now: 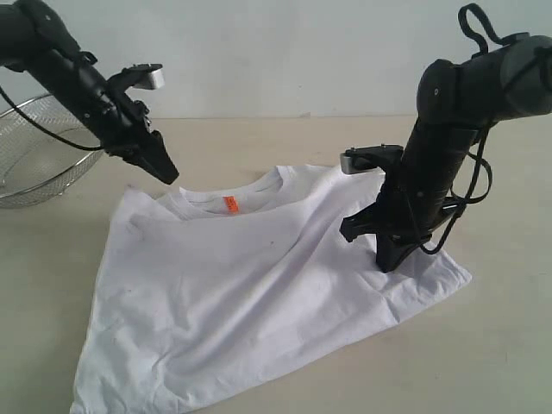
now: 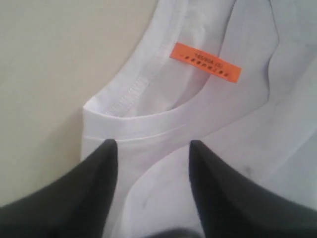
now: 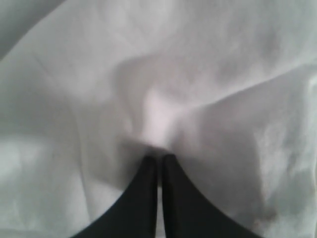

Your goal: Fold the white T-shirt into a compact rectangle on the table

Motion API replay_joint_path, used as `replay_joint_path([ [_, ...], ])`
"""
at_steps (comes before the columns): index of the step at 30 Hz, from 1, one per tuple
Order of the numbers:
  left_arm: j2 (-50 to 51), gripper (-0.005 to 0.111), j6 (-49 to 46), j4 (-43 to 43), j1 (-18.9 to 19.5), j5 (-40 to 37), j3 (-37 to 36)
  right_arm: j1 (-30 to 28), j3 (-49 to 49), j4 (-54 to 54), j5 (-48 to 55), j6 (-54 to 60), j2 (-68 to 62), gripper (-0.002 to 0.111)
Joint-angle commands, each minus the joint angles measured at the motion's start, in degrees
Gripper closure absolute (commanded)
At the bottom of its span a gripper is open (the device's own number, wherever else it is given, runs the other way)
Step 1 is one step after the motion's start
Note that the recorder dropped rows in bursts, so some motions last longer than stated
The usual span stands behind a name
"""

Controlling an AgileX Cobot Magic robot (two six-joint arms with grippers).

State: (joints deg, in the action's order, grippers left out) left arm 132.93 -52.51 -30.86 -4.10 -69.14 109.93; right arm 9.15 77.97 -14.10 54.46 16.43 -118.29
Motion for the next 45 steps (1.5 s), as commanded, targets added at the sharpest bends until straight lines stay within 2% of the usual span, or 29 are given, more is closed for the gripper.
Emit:
replay_joint_path([
  [1, -0.1, 0.05, 3.1, 6.2, -2.4, -0.8, 0.6, 0.1, -0.2, -0.4, -0.1, 1.2, 0.4, 0.108],
  [7, 0.6, 0.05, 4.7, 11.2, -2.6, -0.8, 0.6, 0.1, -0.2, -0.8, -0.1, 1.7, 0.4, 0.108],
  [14, 0.9, 0.052, 7.3, 10.0, -2.6, -0.8, 0.6, 0.1, -0.2, -0.8, -0.4, 2.1, 0.4, 0.108],
  [16, 0.9, 0.057, 11.1, 9.3, -2.6, -0.8, 0.6, 0.1, -0.2, -0.8, -0.5, 2.1, 0.4, 0.108],
  [20, 0.9, 0.078, 12.8, 9.3, -3.1, -0.8, 0.6, 0.1, -0.2, -0.8, -0.5, 2.1, 0.4, 0.108],
  [22, 0.6, 0.082, 13.2, 9.3, -3.5, -0.8, -0.3, 0.1, -0.2, -0.8, -0.5, 2.2, 0.4, 0.108],
  [24, 0.2, 0.079, 13.2, 9.9, -3.7, -0.8, -1.6, 0.1, -0.2, -0.8, -0.5, 2.2, 0.4, 0.108],
  [29, 0.1, 0.058, 13.3, 13.2, -3.7, -0.8, -3.7, 0.1, -0.2, -0.8, -0.5, 2.4, 0.4, 0.108],
  [31, 0.1, 0.054, 13.6, 13.2, -3.7, -0.8, -4.0, 0.1, -0.2, -0.8, -0.5, 2.4, 0.4, 0.108],
  [35, 0.1, 0.052, 12.5, 17.5, -3.9, -0.8, -4.0, 0.1, -0.2, -0.8, -0.5, 2.5, 0.4, 0.108],
  [45, 0.1, 0.052, 11.6, 16.9, -3.8, 1.4, -4.0, 0.1, -0.2, -0.8, -0.7, 2.5, 0.4, 0.108],
])
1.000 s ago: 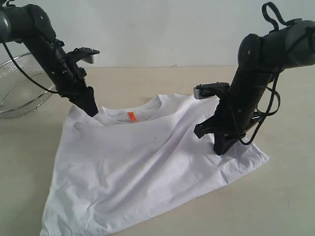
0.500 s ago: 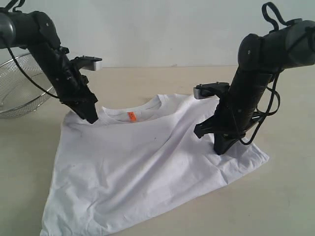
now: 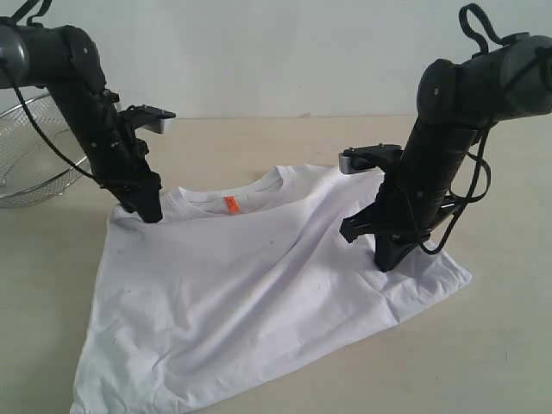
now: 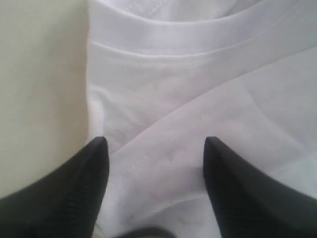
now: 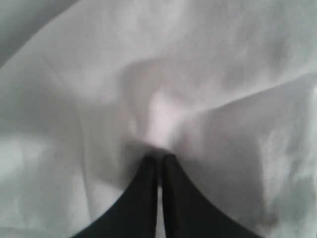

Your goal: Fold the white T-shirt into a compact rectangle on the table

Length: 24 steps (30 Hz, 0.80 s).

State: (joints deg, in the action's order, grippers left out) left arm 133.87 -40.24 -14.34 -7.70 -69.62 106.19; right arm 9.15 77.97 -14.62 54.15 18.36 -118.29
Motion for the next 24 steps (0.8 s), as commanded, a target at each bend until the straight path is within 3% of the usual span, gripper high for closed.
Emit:
replay_joint_path([
  [1, -0.8, 0.052, -0.7, 0.8, -0.2, 2.2, -0.2, 0.1, -0.2, -0.3, -0.4, 0.6, 0.4, 0.108],
  [9, -0.8, 0.052, -0.4, 3.6, -0.2, 4.7, 4.0, 0.1, -0.2, -0.3, -0.4, 0.6, 0.4, 0.108],
  [15, -0.5, 0.052, 1.9, 3.9, -0.2, -0.1, 4.8, 0.1, -0.2, -0.3, -0.4, 0.6, 0.4, 0.108],
  [24, 0.8, 0.053, 2.1, 4.4, 0.4, -0.3, 4.4, 0.1, -0.2, -0.3, -0.4, 1.0, 0.4, 0.108],
])
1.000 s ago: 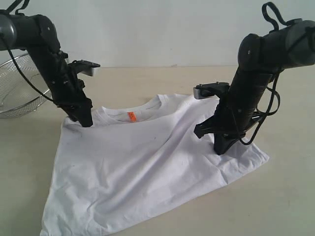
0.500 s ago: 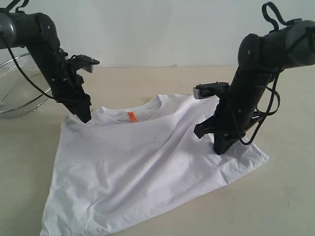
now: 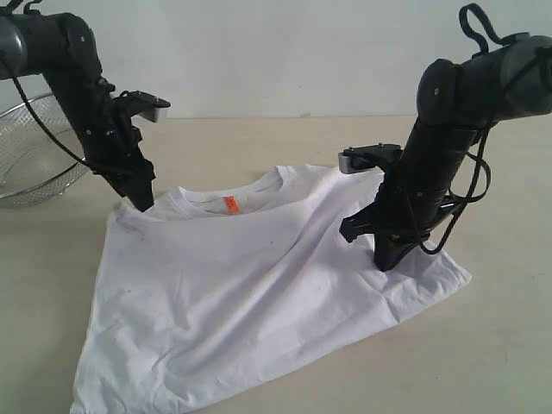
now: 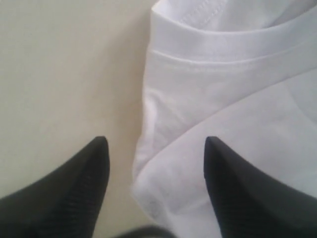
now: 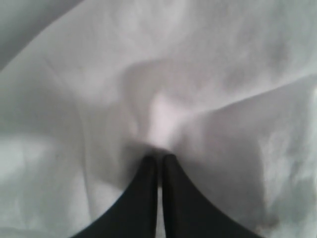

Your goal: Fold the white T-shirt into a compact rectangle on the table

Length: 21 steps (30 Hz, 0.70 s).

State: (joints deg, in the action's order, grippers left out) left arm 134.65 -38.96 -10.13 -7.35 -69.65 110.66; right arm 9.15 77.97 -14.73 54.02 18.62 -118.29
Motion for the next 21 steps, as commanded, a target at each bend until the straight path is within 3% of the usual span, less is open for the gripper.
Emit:
replay_joint_path([
  [1, 0.0, 0.054, 1.3, 0.0, 0.1, -0.3, -0.2, 0.1, -0.2, -0.1, -0.2, 0.9, 0.4, 0.108],
  [4, 0.0, 0.061, 2.3, -1.4, 0.1, -0.3, -1.2, 0.1, -0.2, -0.1, -0.2, 0.9, 0.4, 0.108],
  [9, 0.0, 0.086, 2.1, -1.1, 0.1, -0.3, -3.3, 0.1, -0.2, -0.1, -0.2, 1.0, 0.4, 0.108],
  [14, -0.3, 0.089, 2.4, -0.4, 0.1, -0.3, -3.3, 0.1, -0.2, -0.1, -0.2, 1.0, 0.4, 0.108],
  [17, -0.3, 0.091, -3.0, -0.8, 0.0, -0.3, -3.3, 0.1, -0.2, -0.1, -0.2, 1.3, 0.4, 0.108],
  [19, -0.8, 0.102, 3.4, -1.6, 0.0, 0.6, -3.3, 0.1, -0.2, -0.1, -0.2, 1.4, 0.4, 0.108],
  [21, -2.4, 0.102, 2.8, -3.7, 0.0, 0.4, -3.3, 0.0, -0.2, -0.1, -0.4, 1.4, 0.4, 0.108],
])
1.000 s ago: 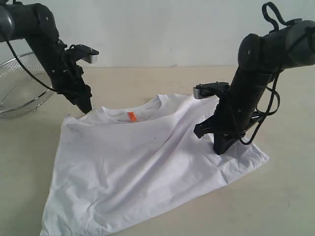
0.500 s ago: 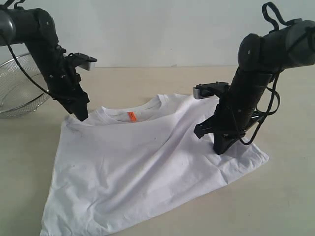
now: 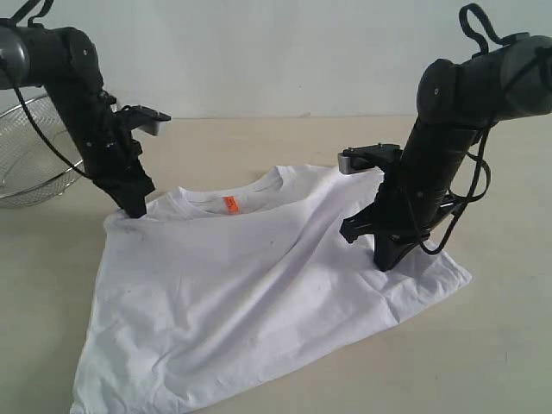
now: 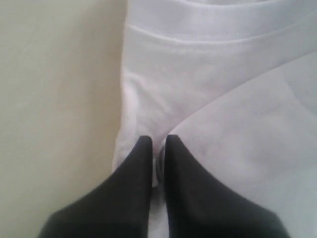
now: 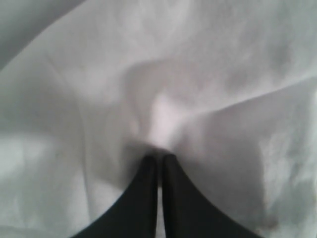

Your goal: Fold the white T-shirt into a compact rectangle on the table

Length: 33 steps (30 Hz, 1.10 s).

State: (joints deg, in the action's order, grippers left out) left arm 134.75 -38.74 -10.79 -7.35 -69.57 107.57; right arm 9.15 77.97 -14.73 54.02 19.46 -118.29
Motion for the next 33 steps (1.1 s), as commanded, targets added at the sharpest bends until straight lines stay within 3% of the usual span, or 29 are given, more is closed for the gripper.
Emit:
replay_joint_path([
  [1, -3.0, 0.102, 2.3, -3.7, 0.0, 0.1, -0.2, 0.0, -0.2, -0.1, -0.5, 0.6, 0.4, 0.108],
  [4, -6.0, 0.102, 2.3, -6.2, 0.0, 0.8, -0.2, 0.0, -0.2, -0.1, -0.5, 0.6, 0.4, 0.108],
  [18, -14.0, 0.102, 9.4, -2.0, 4.9, 1.1, -0.6, 0.0, -0.2, -0.1, -0.5, 0.6, 0.4, 0.108],
  [24, -11.5, 0.102, 0.8, -14.8, 4.7, 0.3, -2.6, 0.0, -0.2, -0.1, -0.5, 0.6, 0.4, 0.108],
  [28, -7.7, 0.102, -2.4, -18.5, 2.5, 2.1, -2.6, 0.0, -0.2, -0.1, -0.5, 0.6, 0.4, 0.108],
  [33, -3.4, 0.102, -5.2, -18.6, -3.1, 2.8, -2.6, 0.0, -0.2, -0.1, -0.8, 0.6, 0.4, 0.108],
])
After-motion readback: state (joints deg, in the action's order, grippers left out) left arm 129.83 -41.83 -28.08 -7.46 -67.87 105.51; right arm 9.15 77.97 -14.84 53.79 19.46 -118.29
